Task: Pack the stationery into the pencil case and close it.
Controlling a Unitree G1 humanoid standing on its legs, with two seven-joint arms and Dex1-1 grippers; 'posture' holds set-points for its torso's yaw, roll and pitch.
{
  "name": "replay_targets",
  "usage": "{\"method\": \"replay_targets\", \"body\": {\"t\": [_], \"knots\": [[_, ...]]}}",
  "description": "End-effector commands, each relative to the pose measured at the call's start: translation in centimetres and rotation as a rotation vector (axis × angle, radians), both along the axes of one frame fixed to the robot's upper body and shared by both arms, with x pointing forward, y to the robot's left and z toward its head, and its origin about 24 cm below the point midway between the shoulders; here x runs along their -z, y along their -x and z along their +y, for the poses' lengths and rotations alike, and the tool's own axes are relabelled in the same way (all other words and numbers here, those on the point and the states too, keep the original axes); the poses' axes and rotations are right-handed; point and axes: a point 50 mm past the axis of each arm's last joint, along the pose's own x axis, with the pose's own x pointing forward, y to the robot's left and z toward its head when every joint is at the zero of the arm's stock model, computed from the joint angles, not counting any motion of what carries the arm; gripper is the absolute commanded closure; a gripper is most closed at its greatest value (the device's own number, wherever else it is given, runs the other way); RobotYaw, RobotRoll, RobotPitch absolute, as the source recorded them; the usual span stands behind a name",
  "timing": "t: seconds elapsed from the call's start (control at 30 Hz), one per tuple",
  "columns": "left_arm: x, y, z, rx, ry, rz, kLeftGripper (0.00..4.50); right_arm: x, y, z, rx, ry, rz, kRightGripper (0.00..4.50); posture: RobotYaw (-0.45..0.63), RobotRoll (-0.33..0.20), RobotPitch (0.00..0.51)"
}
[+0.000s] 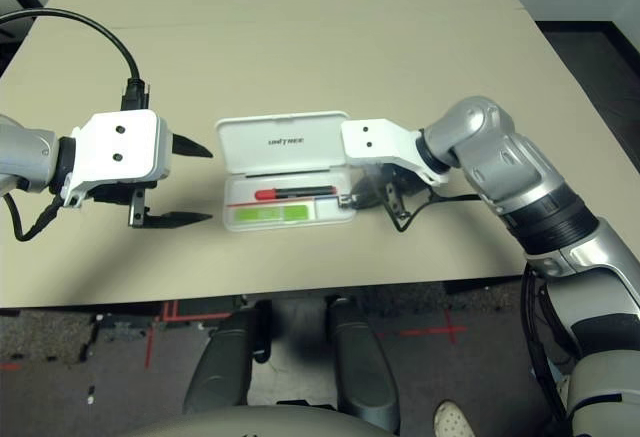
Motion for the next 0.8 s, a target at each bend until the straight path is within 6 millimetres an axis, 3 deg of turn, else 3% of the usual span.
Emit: {"method": "replay_targets", "body": {"t": [0.03,0.33,0.7,0.8], "knots": [[0.3,0.3,-0.1,0.000,-0.019,0.006,0.00,0.6,0.0,0.8,-0.026,0.004,0.006,4.19,0.09,0.000,0.219],[0.2,0.3,-0.1,-0.006,-0.024,0.006,0.00,1.0,-0.1,1.7,-0.045,0.019,-0.011,4.19,0.10,0.000,0.221],[0.7,0.3,0.1,-0.025,-0.028,0.019,0.00,-0.6,-0.2,1.4,0.002,-0.066,-0.048,0.09,0.11,0.000,0.231],[0.9,0.3,0.3,-0.032,-0.029,0.027,0.00,-1.8,-0.1,0.5,0.033,-0.113,-0.025,0.04,0.11,0.000,0.228]]}}
